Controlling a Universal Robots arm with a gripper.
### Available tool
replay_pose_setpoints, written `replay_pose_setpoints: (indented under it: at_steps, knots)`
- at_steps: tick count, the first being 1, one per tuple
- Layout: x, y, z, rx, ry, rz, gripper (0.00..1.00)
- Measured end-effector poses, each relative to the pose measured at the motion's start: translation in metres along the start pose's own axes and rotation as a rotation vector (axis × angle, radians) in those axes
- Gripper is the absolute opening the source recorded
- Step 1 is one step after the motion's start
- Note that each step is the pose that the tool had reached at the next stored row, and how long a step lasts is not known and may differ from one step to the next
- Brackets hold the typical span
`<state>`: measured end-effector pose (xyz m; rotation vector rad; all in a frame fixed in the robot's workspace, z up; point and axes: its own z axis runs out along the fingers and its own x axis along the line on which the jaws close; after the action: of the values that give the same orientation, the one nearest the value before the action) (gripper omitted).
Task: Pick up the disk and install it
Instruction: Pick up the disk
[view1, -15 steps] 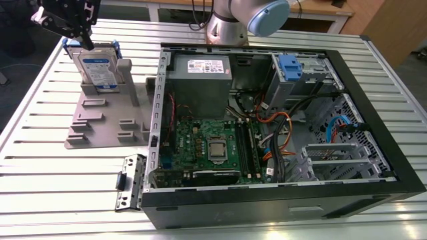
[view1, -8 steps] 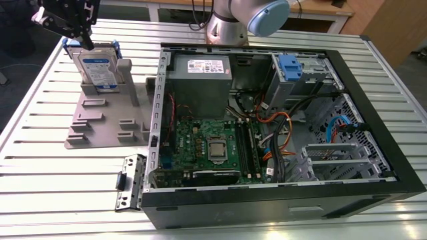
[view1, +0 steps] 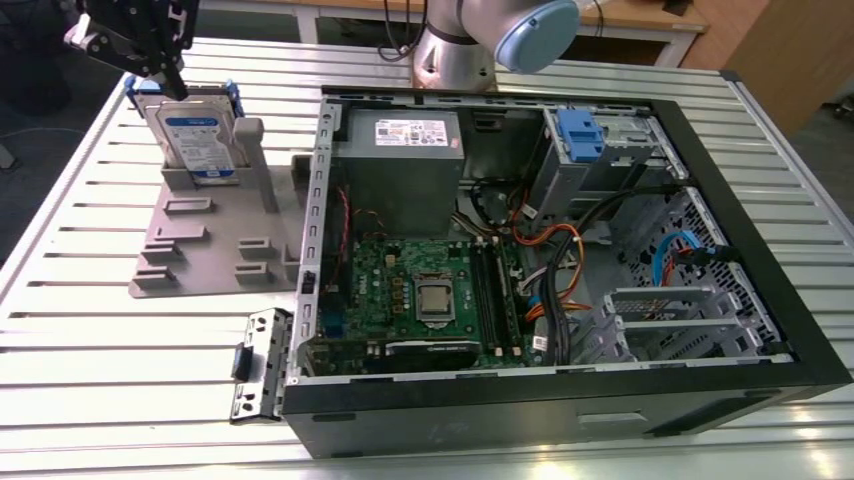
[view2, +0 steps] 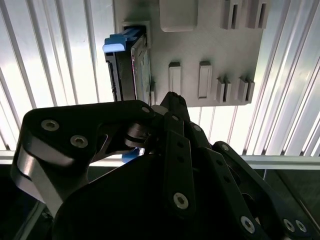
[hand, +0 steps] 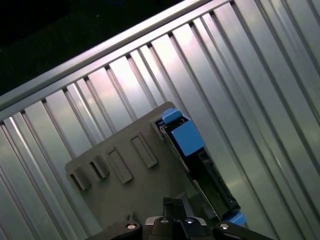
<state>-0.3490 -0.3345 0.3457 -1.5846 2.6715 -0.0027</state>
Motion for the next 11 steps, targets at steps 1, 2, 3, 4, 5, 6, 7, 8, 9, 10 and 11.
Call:
replay_pose_setpoints:
  at_steps: [1,2,3,4,5,6,7,8,9,10,11]
  knots:
    - [0.0000,0.0000,0.0000,-0.0001,0.0000,-0.003,0.10]
    - [0.0000,0.0000,0.0000,-0.0002,-0.0001,-0.007,0.10]
    - [0.0000,0.0000,0.0000,-0.0003,-0.0002,-0.010,0.10]
    - [0.0000,0.0000,0.0000,-0.0004,-0.0003,-0.013,0.10]
    - [0.0000,0.0000,0.0000,-0.0004,-0.0003,-0.016,0.10]
    - [0.0000,0.0000,0.0000,-0.0006,-0.0004,-0.019,0.10]
    - [0.0000,0.0000,0.0000,-0.0006,-0.0005,-0.022,0.10]
    - [0.0000,0.0000,0.0000,-0.0007,-0.0005,-0.025,0.10]
    - [0.0000,0.0000,0.0000,-0.0008,-0.0006,-0.028,0.10]
    - [0.0000,0.0000,0.0000,-0.0009,-0.0006,-0.031,0.10]
    - [0.0000,0.0000,0.0000,-0.0010,-0.0007,-0.034,0.10]
